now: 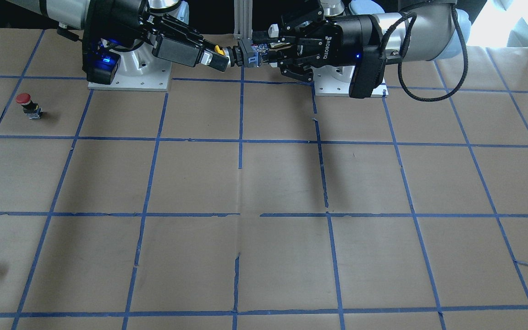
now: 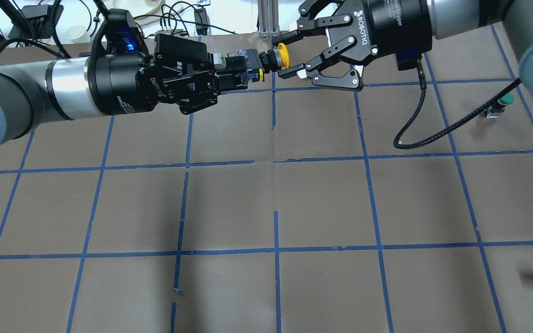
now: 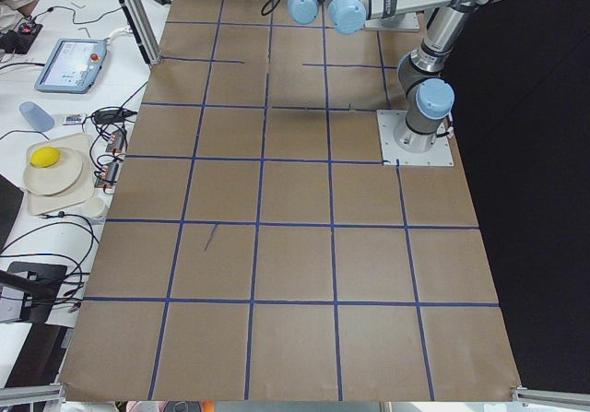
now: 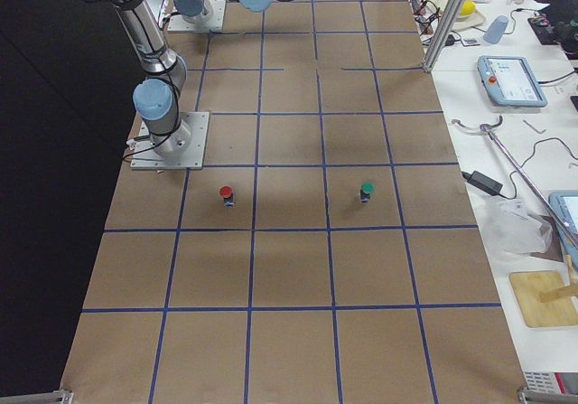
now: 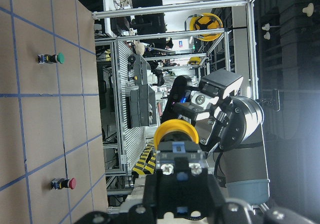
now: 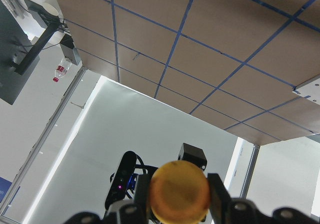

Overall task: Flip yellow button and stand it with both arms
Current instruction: 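Open the left gripper and pull it back while the right gripper carries the button away, then lower the yellow button upright onto the table with the right gripper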

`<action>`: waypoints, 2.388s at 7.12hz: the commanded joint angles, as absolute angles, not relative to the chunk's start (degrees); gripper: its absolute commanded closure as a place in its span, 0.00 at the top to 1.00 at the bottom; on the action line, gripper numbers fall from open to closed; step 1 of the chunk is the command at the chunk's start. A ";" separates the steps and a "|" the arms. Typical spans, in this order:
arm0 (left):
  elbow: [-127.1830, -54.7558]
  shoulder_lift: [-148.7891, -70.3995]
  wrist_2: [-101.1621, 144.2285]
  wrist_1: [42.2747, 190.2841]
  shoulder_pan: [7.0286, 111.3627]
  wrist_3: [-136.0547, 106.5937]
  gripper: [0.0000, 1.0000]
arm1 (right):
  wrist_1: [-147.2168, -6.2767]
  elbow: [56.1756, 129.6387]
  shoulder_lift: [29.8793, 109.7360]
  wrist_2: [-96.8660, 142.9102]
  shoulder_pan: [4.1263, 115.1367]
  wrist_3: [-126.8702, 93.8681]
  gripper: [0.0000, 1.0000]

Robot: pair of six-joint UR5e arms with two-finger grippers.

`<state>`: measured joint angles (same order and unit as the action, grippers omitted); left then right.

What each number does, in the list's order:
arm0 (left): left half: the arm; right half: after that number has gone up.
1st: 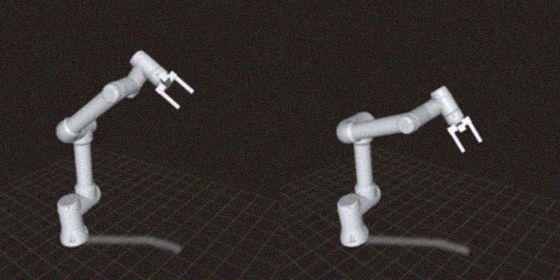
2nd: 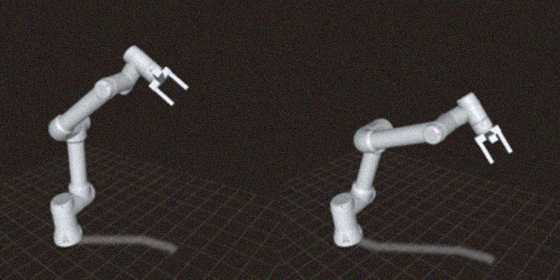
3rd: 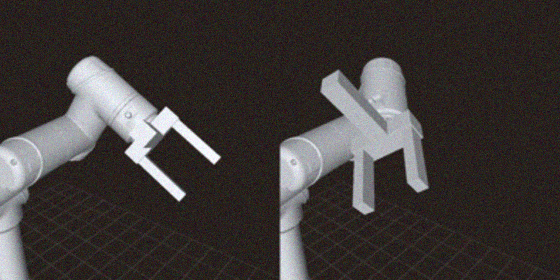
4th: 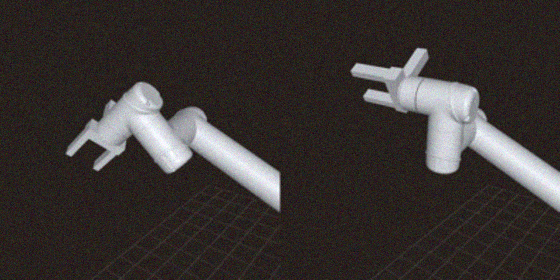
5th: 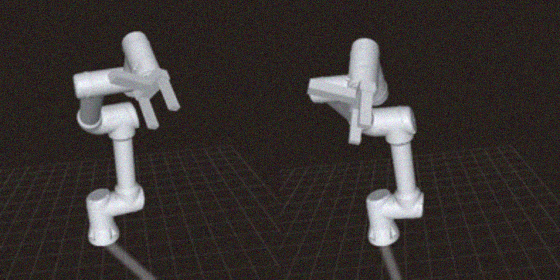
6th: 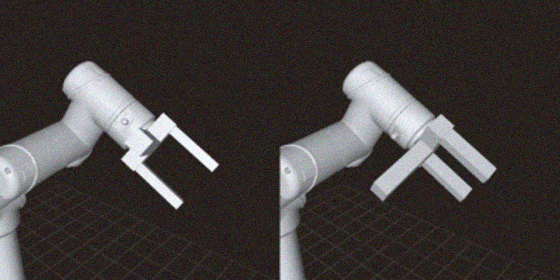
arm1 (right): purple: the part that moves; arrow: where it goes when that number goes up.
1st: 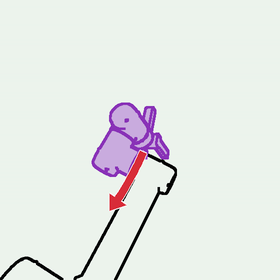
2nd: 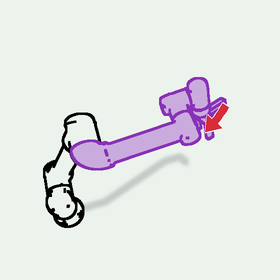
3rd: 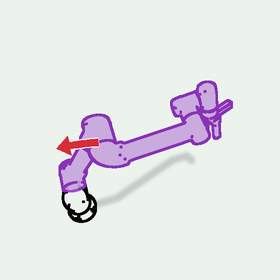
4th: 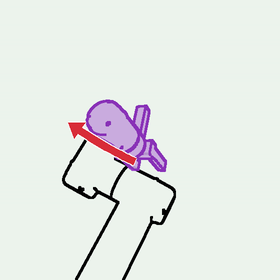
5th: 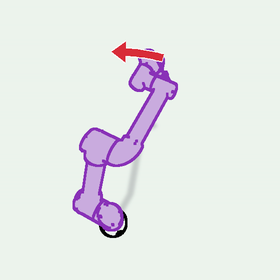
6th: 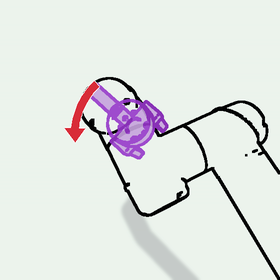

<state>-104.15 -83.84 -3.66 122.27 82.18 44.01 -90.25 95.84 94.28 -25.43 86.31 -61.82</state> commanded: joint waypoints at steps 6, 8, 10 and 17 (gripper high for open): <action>-102.57 -84.20 -13.84 121.91 81.39 38.96 1.00 | -91.48 95.27 93.78 -33.00 82.72 -60.13 0.12; -100.56 -84.11 -21.68 120.77 80.77 36.06 1.00 | -92.02 95.36 93.69 -41.54 79.39 -49.72 0.12; -98.18 -87.34 -33.69 106.26 81.21 21.45 1.00 | -89.23 95.89 93.34 -51.09 74.64 -32.27 0.08; -97.30 -90.35 -86.02 83.86 89.01 7.43 1.00 | -118.11 112.00 89.74 -83.32 57.95 32.90 0.06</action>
